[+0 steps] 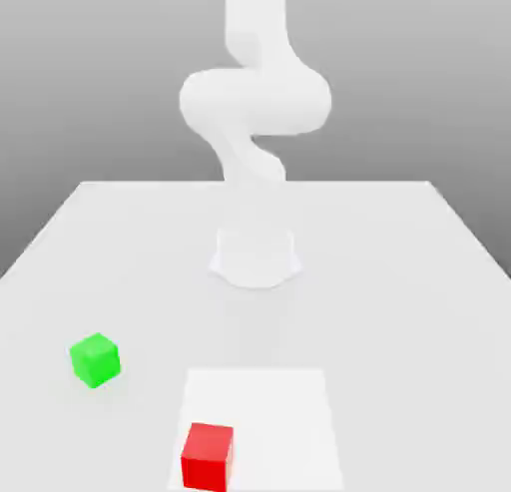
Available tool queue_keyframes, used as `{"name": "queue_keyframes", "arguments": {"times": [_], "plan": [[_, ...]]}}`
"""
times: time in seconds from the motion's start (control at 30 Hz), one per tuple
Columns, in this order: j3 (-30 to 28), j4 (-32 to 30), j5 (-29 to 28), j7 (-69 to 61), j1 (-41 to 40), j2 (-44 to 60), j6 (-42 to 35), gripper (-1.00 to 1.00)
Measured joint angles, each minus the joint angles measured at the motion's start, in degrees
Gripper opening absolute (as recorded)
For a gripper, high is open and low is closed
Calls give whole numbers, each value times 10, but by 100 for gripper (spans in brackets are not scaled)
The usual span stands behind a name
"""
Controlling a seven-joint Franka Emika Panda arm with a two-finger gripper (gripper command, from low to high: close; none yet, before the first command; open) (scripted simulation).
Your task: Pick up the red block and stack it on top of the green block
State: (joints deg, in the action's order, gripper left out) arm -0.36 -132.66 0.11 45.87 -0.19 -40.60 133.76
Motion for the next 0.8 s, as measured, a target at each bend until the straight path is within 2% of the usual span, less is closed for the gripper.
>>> {"name": "queue_keyframes", "arguments": {"times": [0.8], "plan": [[-28,-84,14,1,-26,502,189,0]]}}
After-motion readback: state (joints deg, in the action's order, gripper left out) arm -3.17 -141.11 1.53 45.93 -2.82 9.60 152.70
